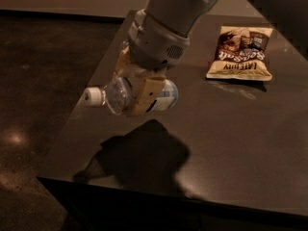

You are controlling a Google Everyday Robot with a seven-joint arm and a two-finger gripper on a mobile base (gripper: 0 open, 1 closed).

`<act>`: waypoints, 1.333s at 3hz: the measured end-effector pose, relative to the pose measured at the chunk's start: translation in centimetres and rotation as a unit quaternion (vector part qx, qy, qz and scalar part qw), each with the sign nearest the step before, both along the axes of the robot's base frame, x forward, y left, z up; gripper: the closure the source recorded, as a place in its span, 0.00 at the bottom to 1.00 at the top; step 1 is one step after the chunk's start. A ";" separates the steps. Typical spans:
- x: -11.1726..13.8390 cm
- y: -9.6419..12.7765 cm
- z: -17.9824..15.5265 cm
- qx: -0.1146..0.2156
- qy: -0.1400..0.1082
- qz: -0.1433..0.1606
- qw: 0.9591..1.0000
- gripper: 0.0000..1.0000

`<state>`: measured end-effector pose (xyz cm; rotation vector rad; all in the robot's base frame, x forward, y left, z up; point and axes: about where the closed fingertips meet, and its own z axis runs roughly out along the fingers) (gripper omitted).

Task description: Place blue plastic bottle upright

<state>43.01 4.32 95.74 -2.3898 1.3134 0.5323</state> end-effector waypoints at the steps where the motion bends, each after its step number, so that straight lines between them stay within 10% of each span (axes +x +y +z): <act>1: 0.8 -0.2 1.5 0.052 0.048 -0.021 0.997 1.00; 2: 1.8 -1.0 2.2 0.109 0.088 -0.062 0.988 1.00; 4: 3.8 -3.3 2.6 0.232 0.160 -0.164 0.945 1.00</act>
Offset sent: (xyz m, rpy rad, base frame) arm 0.0364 -0.0387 0.0331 0.3899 0.3068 -0.2667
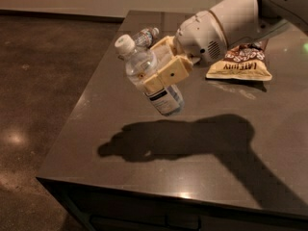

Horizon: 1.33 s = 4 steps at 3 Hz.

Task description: Place blue plastic bottle upright

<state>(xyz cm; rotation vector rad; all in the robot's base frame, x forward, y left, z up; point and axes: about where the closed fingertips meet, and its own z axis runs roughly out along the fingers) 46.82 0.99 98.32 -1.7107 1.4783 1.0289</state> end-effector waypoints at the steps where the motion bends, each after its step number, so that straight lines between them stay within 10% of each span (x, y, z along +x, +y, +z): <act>1: 1.2 -0.8 0.2 0.062 0.033 -0.045 0.997 1.00; 4: 2.3 -2.5 0.2 0.236 0.038 -0.076 0.968 1.00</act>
Offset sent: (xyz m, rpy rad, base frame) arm 0.0342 -0.0426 0.0054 0.4351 0.1250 -0.2283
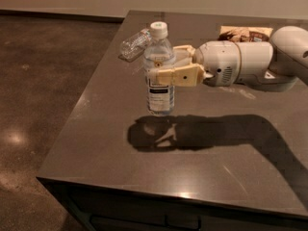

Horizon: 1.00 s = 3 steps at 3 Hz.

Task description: Place blue plastic bottle upright

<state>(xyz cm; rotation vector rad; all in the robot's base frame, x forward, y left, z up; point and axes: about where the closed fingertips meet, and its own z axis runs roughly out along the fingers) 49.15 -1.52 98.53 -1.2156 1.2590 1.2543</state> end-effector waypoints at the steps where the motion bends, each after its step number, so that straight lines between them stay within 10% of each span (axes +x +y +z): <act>1: -0.1 0.2 -0.2 0.025 -0.021 0.002 0.999 1.00; 3: -0.7 1.1 -1.3 0.031 -0.046 0.018 0.998 1.00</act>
Offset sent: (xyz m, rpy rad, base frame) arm -0.0053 0.0060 -0.0127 0.0816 -0.1261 0.0295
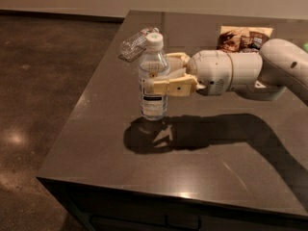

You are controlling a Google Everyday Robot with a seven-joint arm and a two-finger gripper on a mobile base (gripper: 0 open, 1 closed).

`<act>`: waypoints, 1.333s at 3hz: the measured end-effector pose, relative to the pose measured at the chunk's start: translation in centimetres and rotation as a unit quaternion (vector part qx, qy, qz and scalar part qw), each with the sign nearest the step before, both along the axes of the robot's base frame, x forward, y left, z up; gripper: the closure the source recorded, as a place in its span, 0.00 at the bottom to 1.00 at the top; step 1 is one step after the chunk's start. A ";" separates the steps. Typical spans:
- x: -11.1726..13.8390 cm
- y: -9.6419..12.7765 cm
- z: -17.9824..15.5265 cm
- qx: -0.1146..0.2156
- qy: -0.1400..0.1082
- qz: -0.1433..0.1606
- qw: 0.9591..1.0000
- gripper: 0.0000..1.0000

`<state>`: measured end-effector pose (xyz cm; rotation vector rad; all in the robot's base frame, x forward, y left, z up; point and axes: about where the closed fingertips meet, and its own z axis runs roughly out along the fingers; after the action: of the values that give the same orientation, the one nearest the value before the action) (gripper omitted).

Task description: Place blue plastic bottle upright

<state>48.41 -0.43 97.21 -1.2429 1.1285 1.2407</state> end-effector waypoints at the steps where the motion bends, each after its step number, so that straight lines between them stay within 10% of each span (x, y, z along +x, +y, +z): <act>1: -0.3 0.4 -1.1 -0.011 0.002 0.009 1.000 1.00; 3: -0.7 1.6 -2.6 -0.027 0.008 0.037 0.999 0.88; 4: -0.7 2.1 -3.0 -0.030 0.015 0.051 0.998 0.63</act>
Offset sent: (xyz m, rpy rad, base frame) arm -0.0062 0.0127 -0.0323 -0.0585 0.0129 0.0762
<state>47.67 1.67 94.23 -1.3451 1.1425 1.3142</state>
